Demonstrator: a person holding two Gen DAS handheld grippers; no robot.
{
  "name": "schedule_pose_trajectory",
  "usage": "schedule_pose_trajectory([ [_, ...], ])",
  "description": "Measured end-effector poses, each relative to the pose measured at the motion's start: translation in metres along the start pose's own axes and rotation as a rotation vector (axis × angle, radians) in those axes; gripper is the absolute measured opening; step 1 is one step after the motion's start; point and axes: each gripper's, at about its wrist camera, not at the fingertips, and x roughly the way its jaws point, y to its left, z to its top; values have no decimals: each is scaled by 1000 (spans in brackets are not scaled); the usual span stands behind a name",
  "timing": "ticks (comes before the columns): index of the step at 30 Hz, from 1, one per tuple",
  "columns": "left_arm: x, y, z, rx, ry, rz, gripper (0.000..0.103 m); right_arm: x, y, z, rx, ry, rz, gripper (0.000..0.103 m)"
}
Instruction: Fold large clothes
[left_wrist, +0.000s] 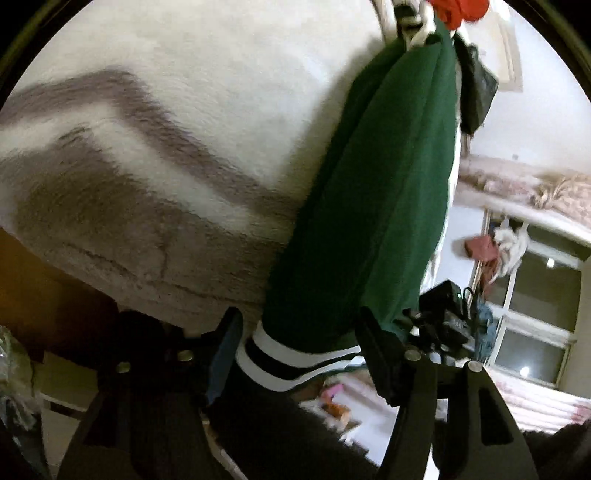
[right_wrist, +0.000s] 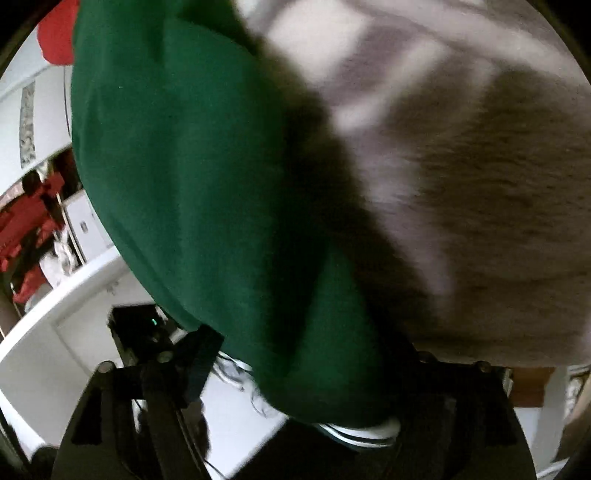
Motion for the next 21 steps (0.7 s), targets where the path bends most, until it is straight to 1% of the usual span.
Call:
schedule_pose_trajectory([
  [1,-6,4,-5,-14,-31,-4,60,-4,4,-4,29,0,29,36],
  [2,-14,9,-14,-48,-77,-16,60,-9,11,-10,59,-1,85,32],
  [3,-17,14,-21,-80,-107,-33,60,-12,14,-14,96,1,146,29],
  [5,-25,26,-39,-160,-171,-97,60,-24,13,-22,222,-10,304,28],
  [7,-28,38,-55,-225,-216,-142,60,-33,6,-27,338,-30,401,27],
  [8,-25,41,-64,-250,-231,-151,60,-36,1,-29,403,-36,461,27],
  [9,-19,41,-70,-264,-238,-153,60,-36,-2,-31,437,-35,486,27],
  [11,-3,37,-80,-275,-243,-178,60,-31,5,-33,458,-38,490,27],
  [13,20,33,-87,-290,-226,-239,60,-32,2,-35,470,-42,492,27],
  [14,32,33,-89,-301,-217,-277,60,-28,7,-36,469,-43,495,27],
  [16,51,38,-92,-321,-219,-321,60,-32,8,-36,448,-45,488,27],
  [19,77,51,-85,-391,-245,-389,60,-35,6,-38,390,-44,460,27],
  [20,83,53,-83,-405,-264,-410,60,-31,7,-34,369,-42,447,27],
  [21,84,52,-82,-406,-288,-413,60,-28,7,-33,344,-43,427,27],
])
